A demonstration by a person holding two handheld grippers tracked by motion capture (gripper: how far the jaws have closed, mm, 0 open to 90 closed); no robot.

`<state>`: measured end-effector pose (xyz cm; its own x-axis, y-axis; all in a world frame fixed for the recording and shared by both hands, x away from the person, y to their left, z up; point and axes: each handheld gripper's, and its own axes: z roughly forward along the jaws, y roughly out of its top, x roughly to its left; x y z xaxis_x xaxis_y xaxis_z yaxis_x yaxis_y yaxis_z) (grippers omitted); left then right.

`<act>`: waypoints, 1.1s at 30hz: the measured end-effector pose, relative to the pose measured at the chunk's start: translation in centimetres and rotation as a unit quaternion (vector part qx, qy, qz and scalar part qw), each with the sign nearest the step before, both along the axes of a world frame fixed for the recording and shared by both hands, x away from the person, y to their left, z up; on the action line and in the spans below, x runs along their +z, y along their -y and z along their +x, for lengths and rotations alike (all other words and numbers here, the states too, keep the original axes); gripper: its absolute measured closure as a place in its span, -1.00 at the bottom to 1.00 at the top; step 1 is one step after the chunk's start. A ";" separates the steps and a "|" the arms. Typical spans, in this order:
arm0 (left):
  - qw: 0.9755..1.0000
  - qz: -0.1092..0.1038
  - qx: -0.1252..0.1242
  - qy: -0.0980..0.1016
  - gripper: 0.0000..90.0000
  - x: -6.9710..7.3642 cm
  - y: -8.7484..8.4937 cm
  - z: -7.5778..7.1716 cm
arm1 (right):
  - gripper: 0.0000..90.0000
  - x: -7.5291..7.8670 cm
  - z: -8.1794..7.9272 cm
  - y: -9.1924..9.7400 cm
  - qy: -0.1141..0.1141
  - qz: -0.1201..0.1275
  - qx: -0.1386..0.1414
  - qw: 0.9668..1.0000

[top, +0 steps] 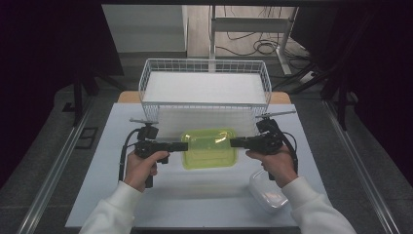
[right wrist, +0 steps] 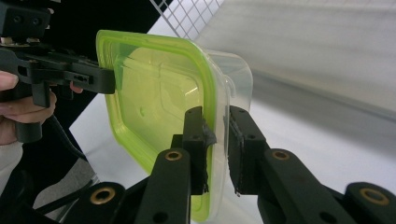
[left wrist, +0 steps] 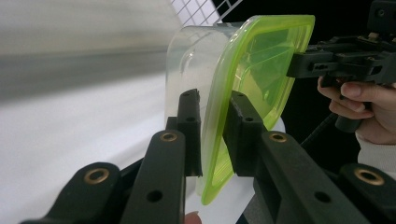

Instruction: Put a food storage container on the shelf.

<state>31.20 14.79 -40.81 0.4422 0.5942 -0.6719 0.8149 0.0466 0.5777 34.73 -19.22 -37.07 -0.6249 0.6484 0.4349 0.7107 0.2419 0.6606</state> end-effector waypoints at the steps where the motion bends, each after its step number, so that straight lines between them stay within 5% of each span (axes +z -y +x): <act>1: 1.000 0.002 0.001 0.006 0.73 0.7 0.0 0.1 | 0.73 0.4 0.0 0.0 0.003 0.002 0.000 1.000; 12: 0.999 0.014 0.003 0.038 0.74 4.7 0.4 1.2 | 0.73 3.5 0.5 0.5 0.035 0.025 -0.006 0.999; 33: 0.998 0.007 0.016 0.059 0.74 8.6 -0.5 4.7 | 0.73 7.3 3.6 -0.2 0.071 0.049 -0.013 0.996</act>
